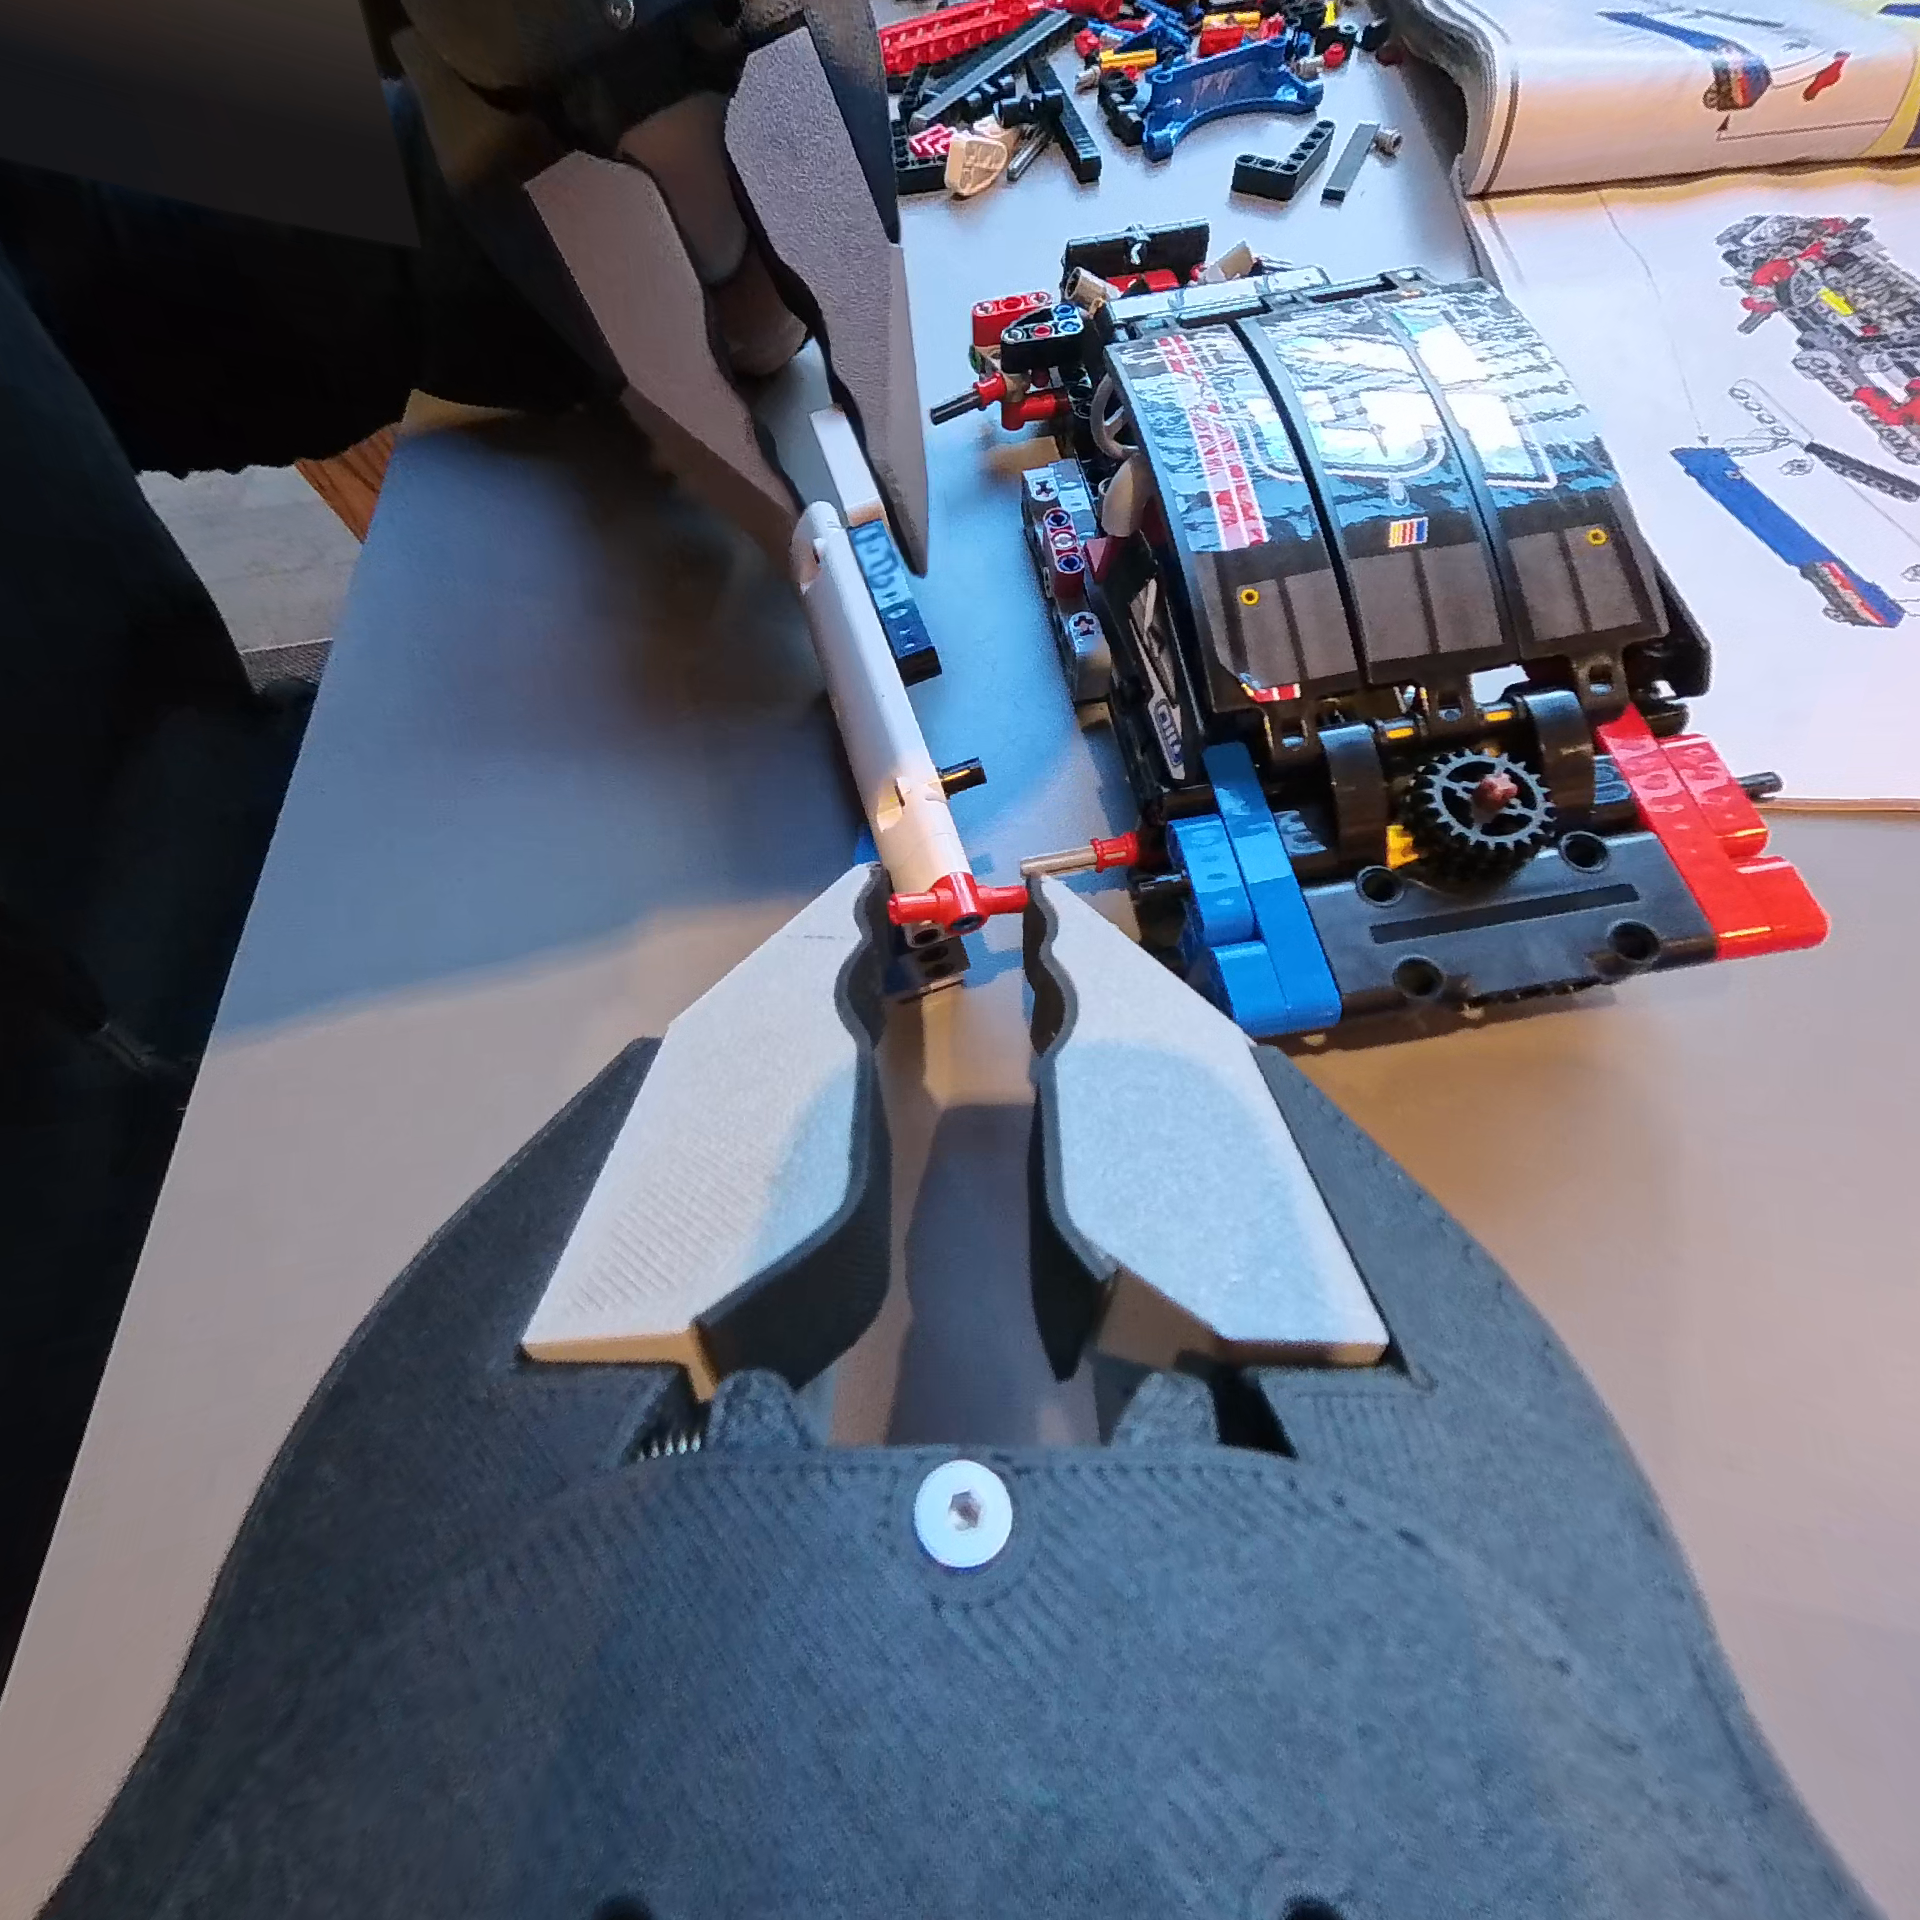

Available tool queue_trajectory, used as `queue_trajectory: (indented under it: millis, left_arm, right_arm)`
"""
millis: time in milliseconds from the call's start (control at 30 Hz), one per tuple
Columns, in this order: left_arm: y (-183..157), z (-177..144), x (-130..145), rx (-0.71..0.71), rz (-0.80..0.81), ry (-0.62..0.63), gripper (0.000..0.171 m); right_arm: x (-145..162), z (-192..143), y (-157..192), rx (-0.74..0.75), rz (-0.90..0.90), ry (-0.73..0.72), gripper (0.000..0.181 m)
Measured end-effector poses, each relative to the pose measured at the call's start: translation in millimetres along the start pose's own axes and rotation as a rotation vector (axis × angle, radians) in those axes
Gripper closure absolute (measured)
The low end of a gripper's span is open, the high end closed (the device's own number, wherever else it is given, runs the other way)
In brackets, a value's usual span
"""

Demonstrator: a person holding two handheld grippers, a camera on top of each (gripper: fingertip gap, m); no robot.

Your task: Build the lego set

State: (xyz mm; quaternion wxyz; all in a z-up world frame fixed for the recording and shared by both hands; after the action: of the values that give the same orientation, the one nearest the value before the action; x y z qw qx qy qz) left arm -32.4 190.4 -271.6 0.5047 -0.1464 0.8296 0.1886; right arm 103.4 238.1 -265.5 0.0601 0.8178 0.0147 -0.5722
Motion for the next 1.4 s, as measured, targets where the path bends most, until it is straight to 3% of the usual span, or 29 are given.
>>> queue_trajectory:
  millis: [1400]
  left_arm:
    - [3.4, -0.7, 1.3, -0.013, -0.015, 0.004, 0.166]
  right_arm:
    - [-0.3, 1.1, 1.8, 0.003, -0.020, 0.000, 0.159]
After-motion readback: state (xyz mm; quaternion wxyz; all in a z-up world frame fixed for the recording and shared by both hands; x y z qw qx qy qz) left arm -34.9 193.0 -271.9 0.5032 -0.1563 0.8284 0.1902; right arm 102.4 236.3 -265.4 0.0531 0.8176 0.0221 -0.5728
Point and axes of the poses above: each gripper's, where its closed fingertips meet, z out along the fingers, x out of its underside, y = z × x across the jaws, the point moved 4 cm from there along -z, back along the fingers, and after that the axes turned 12 degrees about -y, right-handed, at the moved point
